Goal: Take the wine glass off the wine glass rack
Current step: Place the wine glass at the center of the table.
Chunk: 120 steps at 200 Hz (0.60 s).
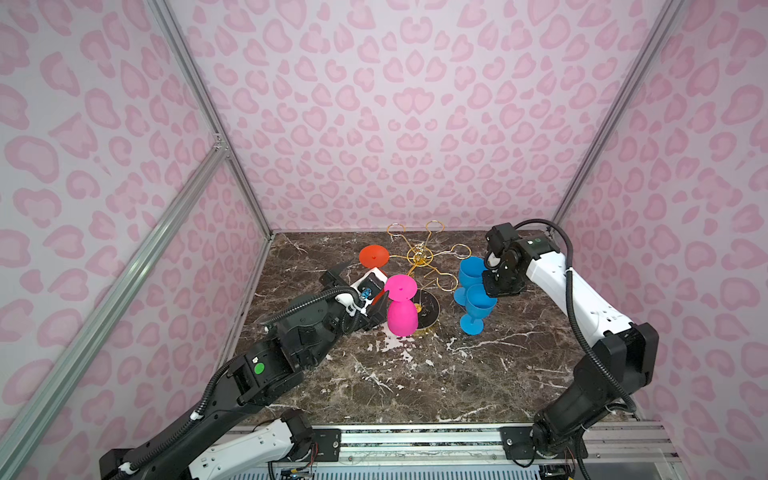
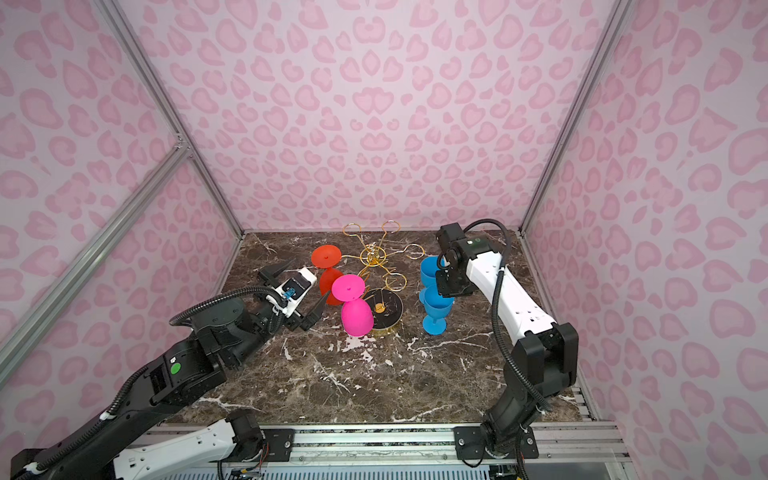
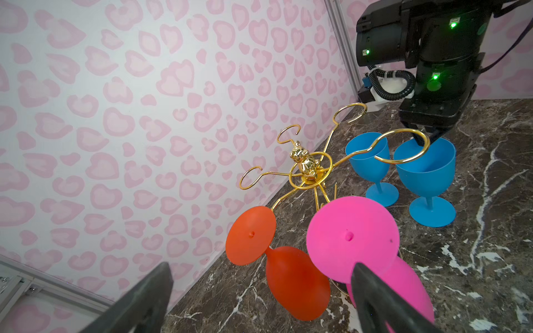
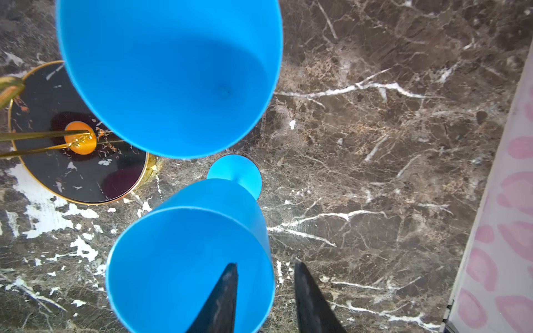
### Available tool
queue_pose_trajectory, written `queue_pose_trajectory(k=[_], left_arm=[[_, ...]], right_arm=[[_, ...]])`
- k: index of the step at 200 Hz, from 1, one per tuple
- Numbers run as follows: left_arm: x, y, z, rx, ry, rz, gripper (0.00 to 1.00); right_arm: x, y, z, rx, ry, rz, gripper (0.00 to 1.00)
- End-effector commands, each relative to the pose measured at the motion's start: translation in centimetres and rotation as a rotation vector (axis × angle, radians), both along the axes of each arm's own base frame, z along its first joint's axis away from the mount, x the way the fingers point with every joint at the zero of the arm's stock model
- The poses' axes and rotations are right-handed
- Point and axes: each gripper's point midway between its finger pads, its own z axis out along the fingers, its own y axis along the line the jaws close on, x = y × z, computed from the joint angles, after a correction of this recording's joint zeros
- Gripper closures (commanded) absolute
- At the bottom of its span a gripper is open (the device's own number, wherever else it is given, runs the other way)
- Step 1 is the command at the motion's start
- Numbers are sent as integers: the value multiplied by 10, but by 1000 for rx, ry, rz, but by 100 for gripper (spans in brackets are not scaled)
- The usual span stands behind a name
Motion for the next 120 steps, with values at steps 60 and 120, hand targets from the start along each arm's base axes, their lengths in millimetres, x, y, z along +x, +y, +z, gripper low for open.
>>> queue_pose_trajectory(k=[60,120], left_arm=[[0,13,30,-156,-22,55,2],[-7,44,71,-539,113,162,2]], right_arm=[[-9,-21,75,1,-163,-25,61],[-22,-7,169,223,-482,27,62]])
